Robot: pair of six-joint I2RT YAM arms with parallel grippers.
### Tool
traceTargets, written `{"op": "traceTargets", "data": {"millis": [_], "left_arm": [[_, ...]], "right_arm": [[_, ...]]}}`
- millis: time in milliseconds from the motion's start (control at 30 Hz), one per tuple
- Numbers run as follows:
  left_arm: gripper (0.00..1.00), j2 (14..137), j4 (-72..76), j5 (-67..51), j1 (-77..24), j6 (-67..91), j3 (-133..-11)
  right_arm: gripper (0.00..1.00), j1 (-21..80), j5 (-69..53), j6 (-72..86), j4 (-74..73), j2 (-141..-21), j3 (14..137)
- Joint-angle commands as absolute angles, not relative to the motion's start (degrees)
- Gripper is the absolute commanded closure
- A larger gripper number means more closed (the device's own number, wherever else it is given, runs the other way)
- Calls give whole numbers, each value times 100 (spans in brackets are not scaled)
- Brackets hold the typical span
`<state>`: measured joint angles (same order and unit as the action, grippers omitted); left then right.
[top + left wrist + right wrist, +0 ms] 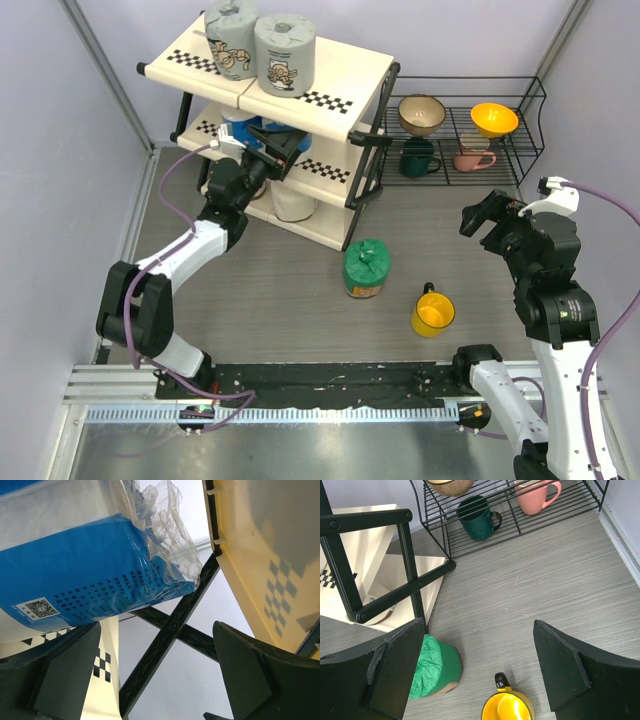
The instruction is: Place and organize the paper towels onto the shelf
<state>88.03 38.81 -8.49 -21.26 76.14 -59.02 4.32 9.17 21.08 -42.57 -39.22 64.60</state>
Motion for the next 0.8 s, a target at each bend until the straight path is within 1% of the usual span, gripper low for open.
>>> {"op": "traceTargets", "data": {"millis": [0, 167, 267, 300, 367, 400, 533, 667, 700, 767], "left_arm": [[0, 8605, 4271, -1080, -2074, 7611, -6144], [0, 8043, 4386, -1713, -2074, 7603, -5872], [0, 7428, 4255, -2100, -2074, 7515, -5494], [0, 7044, 4176, -2170, -2074, 7480, -5250], [0, 6656, 3983, -2241, -2083, 7436, -4915], [0, 6279, 3921, -2233, -2092, 7427, -4530], [0, 5400, 3507, -2013, -2083, 7400, -3509], [0, 5168, 3839, -1863, -2101, 7803, -2524], [0, 5203, 3997, -1776, -2109, 7866, -2174], [0, 5473, 4427, -1714, -2109, 7962, -1917]], "right_arm": [[5, 439, 976, 2013, -4254, -3867, 6478], [5, 439, 1002, 2004, -4236, -3867, 6434], [5, 439, 993, 2004, -4228, -3885, 6399], [4, 439, 993, 2004, -4219, -3902, 6390], [4, 431, 967, 2021, -4184, -3902, 6346], [5, 439, 958, 2030, -4184, -3902, 6328], [5, 431, 940, 2039, -4148, -3902, 6302], [5, 431, 932, 2048, -4157, -3867, 6328], [5, 439, 923, 2048, -4149, -3850, 6328], [4, 431, 914, 2065, -4157, -3823, 6302]]}}
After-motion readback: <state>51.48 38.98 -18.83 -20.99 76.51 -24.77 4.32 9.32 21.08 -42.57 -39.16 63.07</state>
